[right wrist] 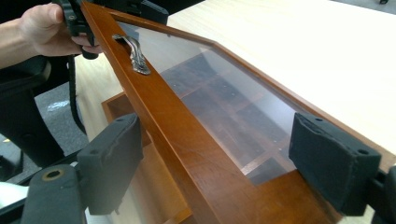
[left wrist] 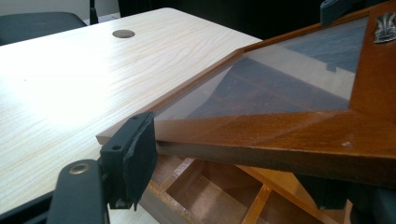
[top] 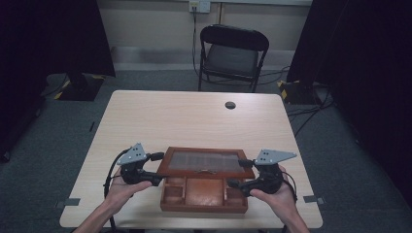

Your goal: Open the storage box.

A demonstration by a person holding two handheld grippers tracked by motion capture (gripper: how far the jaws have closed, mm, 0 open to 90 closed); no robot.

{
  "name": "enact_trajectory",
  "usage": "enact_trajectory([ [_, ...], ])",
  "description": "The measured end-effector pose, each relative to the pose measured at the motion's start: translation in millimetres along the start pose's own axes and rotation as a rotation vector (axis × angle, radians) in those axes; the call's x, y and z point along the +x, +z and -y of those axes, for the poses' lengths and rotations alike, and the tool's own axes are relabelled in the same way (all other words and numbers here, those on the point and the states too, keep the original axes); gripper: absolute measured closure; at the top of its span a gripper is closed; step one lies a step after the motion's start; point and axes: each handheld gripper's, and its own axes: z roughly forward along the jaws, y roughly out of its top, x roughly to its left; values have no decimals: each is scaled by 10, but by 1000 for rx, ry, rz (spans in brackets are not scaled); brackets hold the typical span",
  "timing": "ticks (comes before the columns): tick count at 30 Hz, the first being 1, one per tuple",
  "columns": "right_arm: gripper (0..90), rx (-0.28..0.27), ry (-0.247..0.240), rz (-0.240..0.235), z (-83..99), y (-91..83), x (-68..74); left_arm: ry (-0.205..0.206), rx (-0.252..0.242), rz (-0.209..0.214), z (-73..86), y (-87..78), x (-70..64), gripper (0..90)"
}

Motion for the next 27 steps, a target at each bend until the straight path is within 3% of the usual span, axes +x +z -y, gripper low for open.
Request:
enact_trajectory([
  [10, 168, -1, -2, 54, -14, -19, -86, 15, 5, 11, -91, -1, 52, 277],
  [18, 174, 0, 27, 97, 8, -38, -237, -6, -19, 29, -119, 22, 82, 285],
  [27, 190, -14, 49, 97, 12, -19, -318, 1, -9, 50, -195, 102, 84, 300],
])
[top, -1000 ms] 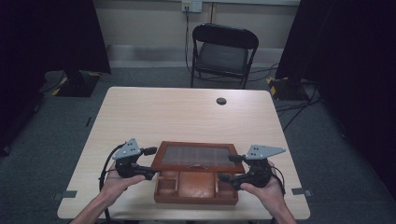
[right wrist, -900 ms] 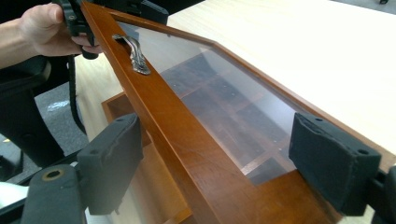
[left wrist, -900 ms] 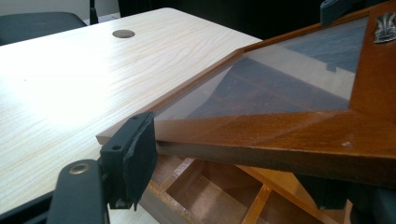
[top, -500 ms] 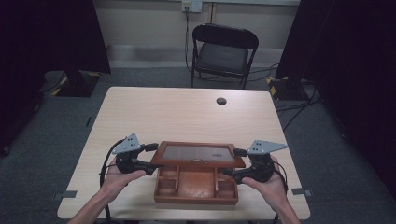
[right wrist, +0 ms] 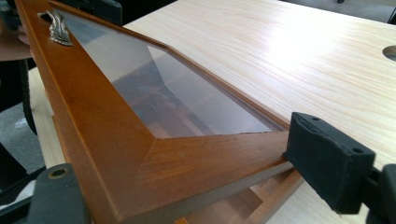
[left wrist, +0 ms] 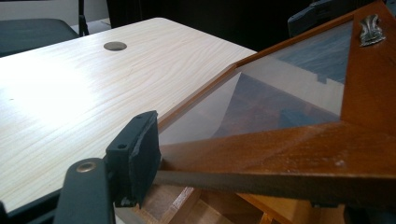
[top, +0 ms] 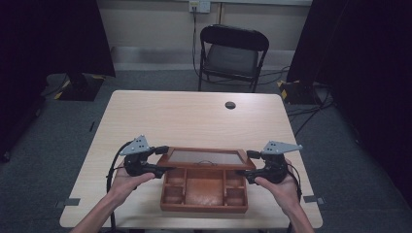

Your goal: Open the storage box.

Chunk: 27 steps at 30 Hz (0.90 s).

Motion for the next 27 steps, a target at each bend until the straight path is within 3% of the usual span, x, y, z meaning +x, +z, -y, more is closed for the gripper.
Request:
enact_trajectory([
  [9, 231, -30, 14, 25, -39, -23, -57, 0, -16, 4, -23, 18, 36, 373],
  [20, 263, -28, 37, 8, -69, 37, -128, 0, 4, -6, -72, 43, 72, 402],
  [27, 295, -35, 42, -3, -115, 51, -153, -2, -13, -5, -105, 48, 96, 424],
])
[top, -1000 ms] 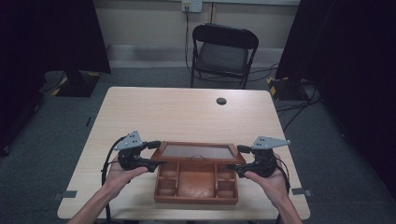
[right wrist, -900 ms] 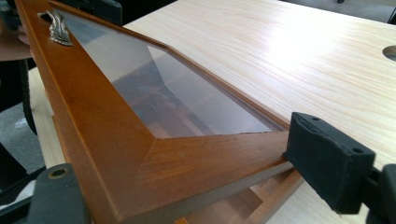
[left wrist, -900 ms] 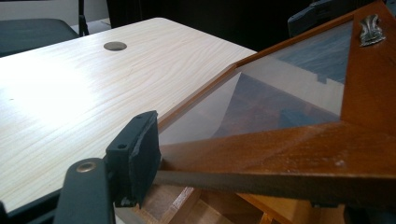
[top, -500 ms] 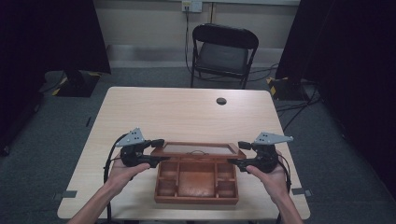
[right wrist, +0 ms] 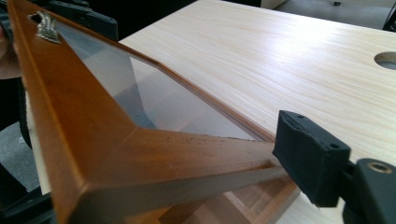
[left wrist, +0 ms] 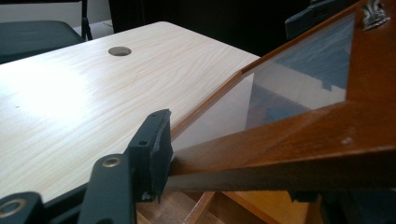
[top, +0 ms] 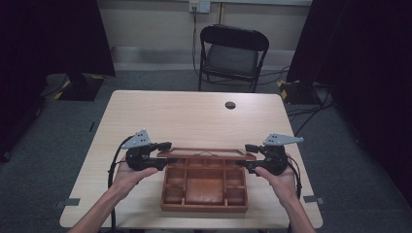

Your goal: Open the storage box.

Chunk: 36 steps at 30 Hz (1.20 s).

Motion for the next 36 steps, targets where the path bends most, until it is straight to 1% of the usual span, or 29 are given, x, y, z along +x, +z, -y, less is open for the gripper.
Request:
enact_trajectory([
  [2, 301, -9, 3, 4, -10, 3, -6, 5, -1, -3, -13, -6, 8, 434],
  [4, 303, -15, 6, 0, -15, 6, -15, -3, -11, 1, -13, -2, 21, 437],
  [5, 302, -20, 9, -2, -15, 13, -23, 4, -7, 3, -15, -5, 34, 437],
  [6, 300, -22, 11, -6, -16, 19, -30, -8, -12, 8, -14, -1, 39, 437],
  [8, 296, -23, 17, -9, -17, 30, -45, -14, -12, 11, -16, -1, 50, 436],
  [9, 296, -24, 19, -10, -19, 31, -48, -23, -16, 14, -17, 4, 56, 434],
  [10, 296, -27, 21, -10, -21, 35, -52, -20, -18, 15, -18, 7, 66, 430],
  [11, 297, -29, 22, -11, -22, 38, -57, -29, -17, 19, -22, 9, 75, 430],
  [12, 297, -30, 25, -10, -25, 42, -62, -26, -8, 20, -33, 9, 86, 431],
  [16, 308, -35, 35, -11, -39, 55, -86, -25, -7, 25, -67, 18, 116, 446],
  [17, 312, -37, 34, -11, -44, 57, -92, -35, -9, 26, -72, 23, 118, 448],
  [19, 323, -41, 34, -14, -61, 63, -99, -25, -5, 23, -81, 22, 140, 455],
  [20, 336, -43, 30, -13, -68, 68, -104, -33, -11, 25, -83, 29, 144, 457],
  [23, 360, -48, 29, -18, -82, 87, -111, -44, -9, 20, -86, 41, 167, 456],
  [24, 365, -47, 29, -18, -85, 96, -115, -54, -14, 28, -82, 49, 180, 452],
  [25, 369, -48, 30, -19, -86, 108, -119, -57, -12, 27, -79, 53, 183, 450],
  [26, 371, -48, 28, -20, -86, 118, -122, -51, -9, 23, -77, 59, 188, 451],
  [32, 378, -44, 27, -22, -103, 146, -150, -60, -6, 16, -70, 90, 225, 453],
  [36, 384, -45, 32, -23, -129, 157, -174, -72, -17, 5, -66, 116, 256, 456],
])
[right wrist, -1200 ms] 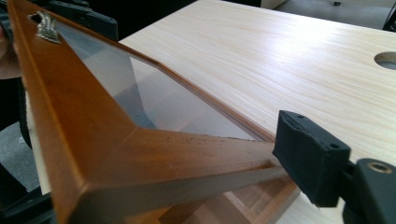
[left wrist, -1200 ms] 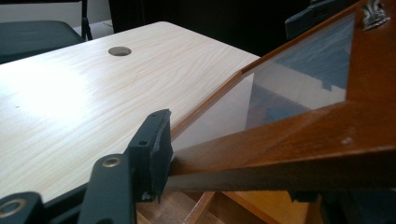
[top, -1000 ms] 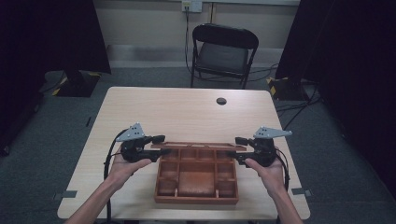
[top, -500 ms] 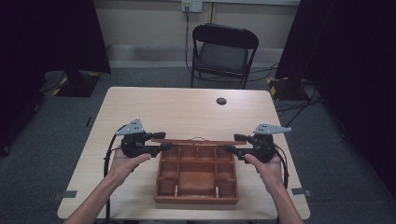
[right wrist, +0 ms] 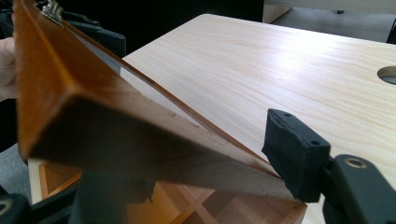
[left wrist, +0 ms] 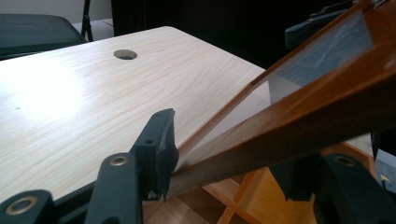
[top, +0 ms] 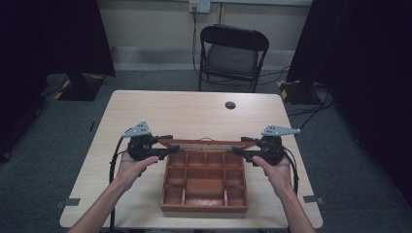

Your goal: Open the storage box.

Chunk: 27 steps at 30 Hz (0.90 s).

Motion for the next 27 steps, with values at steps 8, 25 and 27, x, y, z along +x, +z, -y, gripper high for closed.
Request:
enact_trajectory([
  [8, 387, -8, 14, 0, -7, 52, -63, -19, 5, -6, 19, 37, 71, 469],
  [25, 402, -7, 43, 11, 4, 151, -204, -28, 26, -23, -6, 144, 173, 472],
  [27, 401, -1, 46, 12, 7, 169, -219, -34, 30, -23, -2, 156, 183, 478],
])
